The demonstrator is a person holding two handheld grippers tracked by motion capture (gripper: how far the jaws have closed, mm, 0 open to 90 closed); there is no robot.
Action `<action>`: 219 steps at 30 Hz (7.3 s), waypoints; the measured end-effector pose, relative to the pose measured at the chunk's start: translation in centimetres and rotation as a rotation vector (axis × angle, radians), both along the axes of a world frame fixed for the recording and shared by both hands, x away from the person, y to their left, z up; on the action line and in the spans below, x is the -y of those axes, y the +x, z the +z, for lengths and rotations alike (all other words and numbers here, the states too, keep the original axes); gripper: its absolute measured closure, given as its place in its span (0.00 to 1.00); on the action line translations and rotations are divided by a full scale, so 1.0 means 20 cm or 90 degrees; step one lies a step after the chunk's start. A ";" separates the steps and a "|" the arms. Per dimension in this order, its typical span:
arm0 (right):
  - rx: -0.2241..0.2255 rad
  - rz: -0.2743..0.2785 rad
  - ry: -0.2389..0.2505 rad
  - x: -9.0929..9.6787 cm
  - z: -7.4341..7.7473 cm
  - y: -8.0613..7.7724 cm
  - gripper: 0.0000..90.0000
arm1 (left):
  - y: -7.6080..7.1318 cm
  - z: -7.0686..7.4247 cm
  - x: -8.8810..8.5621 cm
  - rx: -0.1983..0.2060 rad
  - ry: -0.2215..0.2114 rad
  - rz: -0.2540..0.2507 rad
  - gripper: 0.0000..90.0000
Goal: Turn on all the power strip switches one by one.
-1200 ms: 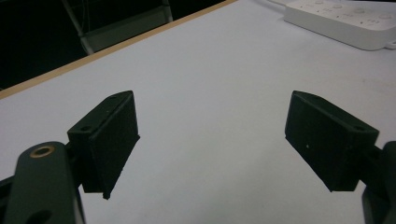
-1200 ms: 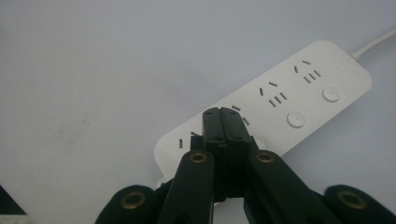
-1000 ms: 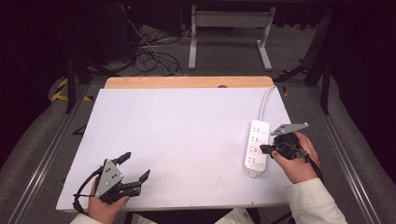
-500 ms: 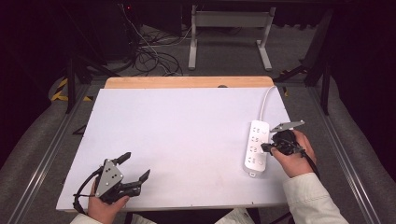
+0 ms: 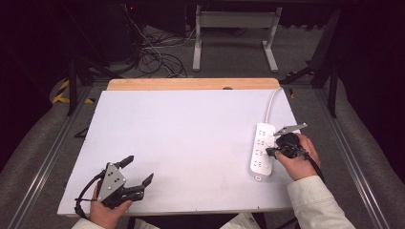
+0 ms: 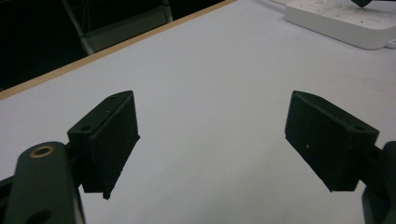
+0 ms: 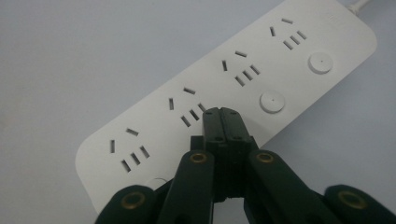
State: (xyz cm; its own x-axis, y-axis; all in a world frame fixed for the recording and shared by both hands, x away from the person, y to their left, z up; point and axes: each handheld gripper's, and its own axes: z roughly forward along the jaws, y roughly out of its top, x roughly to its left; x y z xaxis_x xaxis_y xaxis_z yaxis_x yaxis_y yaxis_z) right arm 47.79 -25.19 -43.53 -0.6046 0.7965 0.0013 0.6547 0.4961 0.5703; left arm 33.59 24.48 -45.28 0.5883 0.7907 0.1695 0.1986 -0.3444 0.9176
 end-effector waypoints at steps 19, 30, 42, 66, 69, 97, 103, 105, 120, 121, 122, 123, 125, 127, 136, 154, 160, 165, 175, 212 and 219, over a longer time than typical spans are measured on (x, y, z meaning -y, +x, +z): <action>-0.002 0.004 -0.020 -0.02 -0.01 0.00 1.00 | 0.00 0.00 0.00 -0.002 -0.004 -0.001 0.20; -0.006 -0.011 -0.004 -0.01 -0.03 -0.01 1.00 | 0.00 0.00 0.00 0.000 0.001 -0.002 0.20; -0.011 -0.029 0.006 -0.01 -0.04 -0.01 1.00 | 0.00 0.00 0.00 0.001 0.001 -0.002 0.20; 0.082 -0.013 0.073 0.00 0.10 -0.08 1.00 | 0.00 0.00 0.00 0.001 0.003 -0.001 0.20; 0.092 -0.007 0.074 -0.02 0.14 -0.08 1.00 | 0.00 0.00 0.00 0.000 0.002 -0.001 0.20; 0.067 -0.048 0.035 0.03 0.07 0.09 1.00 | 0.00 0.00 0.00 -0.001 0.002 -0.001 0.20; 0.057 -0.054 0.027 0.04 0.04 0.12 1.00 | 0.00 0.00 0.00 -0.003 0.001 -0.001 0.20; 0.053 -0.053 0.025 0.04 0.03 0.13 1.00 | 0.00 0.00 0.00 -0.004 0.002 -0.001 0.20; 0.035 -0.053 0.007 0.03 -0.01 0.15 1.00 | 0.00 0.00 0.00 -0.001 0.003 0.000 0.20; 0.035 -0.053 0.007 0.03 -0.02 0.15 1.00 | 0.00 0.00 0.00 -0.001 0.003 0.000 0.20; 0.036 -0.052 0.007 0.03 -0.02 0.15 1.00 | 0.00 0.00 0.00 -0.002 0.004 -0.001 0.20; 0.036 -0.051 0.004 0.03 -0.02 0.15 1.00 | 0.00 0.00 0.00 -0.002 0.003 -0.001 0.20; 0.035 -0.052 0.004 0.03 -0.02 0.15 1.00 | 0.00 0.00 0.00 -0.002 0.003 -0.001 0.20; 0.035 -0.051 0.001 0.03 -0.02 0.15 1.00 | 0.00 0.00 0.00 -0.001 0.004 -0.001 0.20; 0.036 -0.044 -0.014 0.01 -0.03 0.15 1.00 | 0.00 0.00 0.00 -0.001 0.003 -0.001 0.20; 0.023 -0.043 -0.033 0.00 -0.03 0.16 1.00 | 0.00 0.00 0.00 -0.001 0.003 -0.002 0.20; 0.020 -0.048 -0.031 0.00 -0.03 0.16 1.00 | 0.00 0.00 0.00 0.000 0.006 -0.003 0.20; 0.026 -0.048 -0.042 -0.01 -0.04 0.15 1.00 | 0.00 0.00 0.00 -0.005 0.004 -0.004 0.20; 0.023 -0.053 -0.050 -0.02 -0.04 0.16 1.00 | 0.00 0.00 0.01 -0.005 -0.001 -0.005 0.20; 0.108 -0.051 0.057 0.07 0.12 0.19 1.00 | 0.00 -0.01 0.00 -0.007 -0.002 -0.002 0.20; 0.094 -0.062 0.041 0.08 0.08 0.24 1.00 | 0.00 0.00 0.00 -0.006 -0.001 -0.002 0.20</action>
